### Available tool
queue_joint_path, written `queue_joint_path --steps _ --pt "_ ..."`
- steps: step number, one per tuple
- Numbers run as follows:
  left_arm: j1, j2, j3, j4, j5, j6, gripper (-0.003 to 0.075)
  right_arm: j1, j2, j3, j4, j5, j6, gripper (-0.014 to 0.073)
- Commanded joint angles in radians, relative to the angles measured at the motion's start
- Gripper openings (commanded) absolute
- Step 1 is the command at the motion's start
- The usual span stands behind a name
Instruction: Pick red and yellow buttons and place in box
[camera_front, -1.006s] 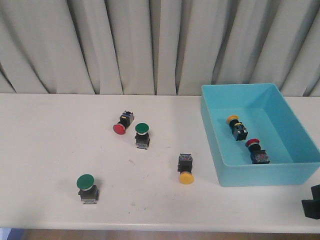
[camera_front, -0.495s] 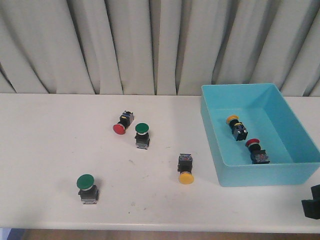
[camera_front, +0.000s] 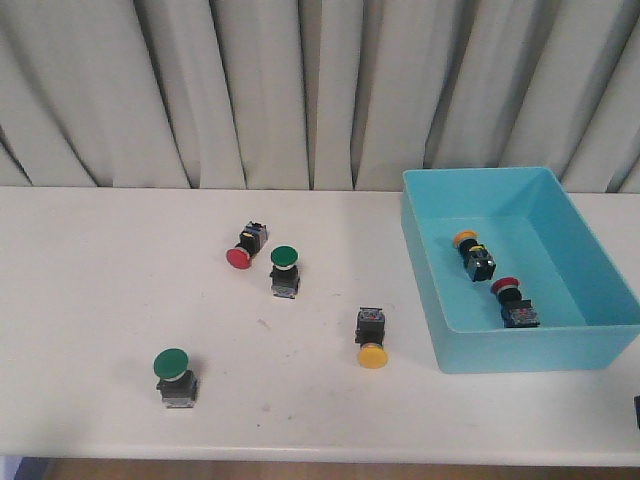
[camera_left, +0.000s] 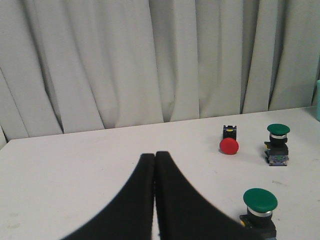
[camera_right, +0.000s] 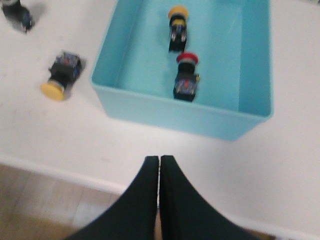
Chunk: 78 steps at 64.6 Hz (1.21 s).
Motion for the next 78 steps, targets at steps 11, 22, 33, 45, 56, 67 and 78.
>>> queue_joint_path --steps 11,22,33,45,56,67,78 --pt "0.003 -0.015 0.048 -0.013 -0.077 -0.002 -0.0007 -0.005 -0.275 0.295 0.021 -0.480 -0.011 -0.0008" --pt "0.003 -0.015 0.048 -0.012 -0.077 -0.002 -0.0007 -0.005 -0.469 0.528 0.069 -0.651 -0.011 -0.0008" --pt "0.003 -0.015 0.048 -0.012 -0.077 -0.002 -0.0007 -0.005 -0.626 0.657 0.086 -0.693 -0.011 -0.0008" --pt "0.003 -0.013 0.048 -0.012 -0.077 -0.002 -0.0007 -0.005 -0.652 0.668 0.090 -0.689 -0.011 -0.0008" --pt "0.003 -0.012 0.048 -0.012 -0.077 -0.002 -0.0007 -0.005 -0.651 0.670 0.088 -0.714 -0.003 -0.0008" --pt "0.003 -0.012 0.048 -0.012 -0.077 -0.002 -0.0007 -0.005 -0.651 0.670 -0.152 -0.764 0.252 -0.0006" --pt "0.003 -0.012 0.048 -0.012 -0.077 -0.002 -0.0007 -0.005 -0.651 0.670 -0.195 -0.765 0.352 -0.0003"
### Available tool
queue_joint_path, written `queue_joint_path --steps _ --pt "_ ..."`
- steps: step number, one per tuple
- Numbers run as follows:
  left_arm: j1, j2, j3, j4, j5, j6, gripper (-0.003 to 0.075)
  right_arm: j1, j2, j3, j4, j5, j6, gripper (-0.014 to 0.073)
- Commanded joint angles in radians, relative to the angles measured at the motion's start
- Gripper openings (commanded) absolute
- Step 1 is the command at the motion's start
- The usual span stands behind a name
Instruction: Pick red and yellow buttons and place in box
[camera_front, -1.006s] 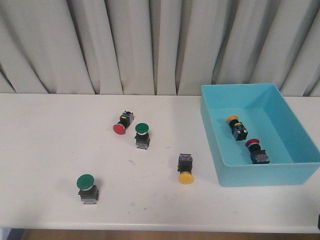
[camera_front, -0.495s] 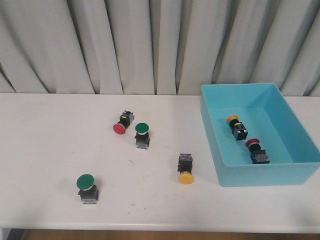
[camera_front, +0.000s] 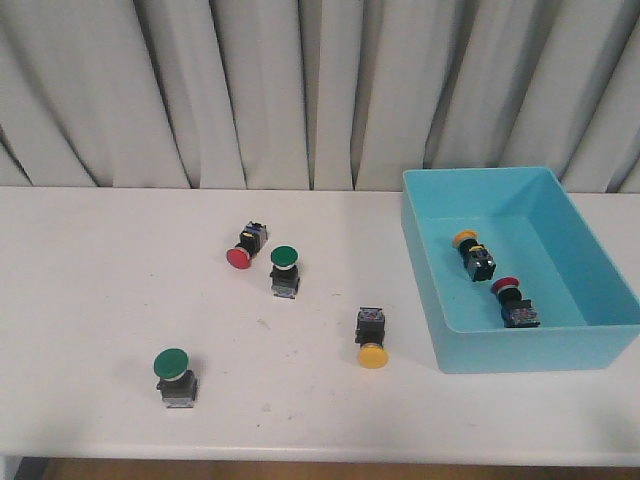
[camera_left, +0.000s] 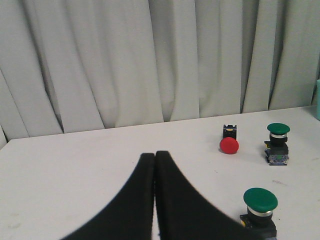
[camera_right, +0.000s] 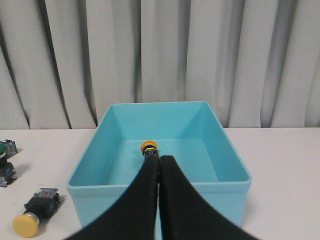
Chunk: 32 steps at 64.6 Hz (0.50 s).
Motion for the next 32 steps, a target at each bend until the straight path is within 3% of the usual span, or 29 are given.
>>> queue_joint_path --steps 1,32 --pt "0.003 -0.012 0.048 -0.012 -0.077 -0.003 -0.0007 -0.005 0.007 0.007 -0.027 -0.086 0.020 -0.0003" --pt "0.003 -0.012 0.048 -0.012 -0.077 -0.003 -0.0007 -0.005 0.007 0.007 -0.012 -0.133 0.017 -0.0003"
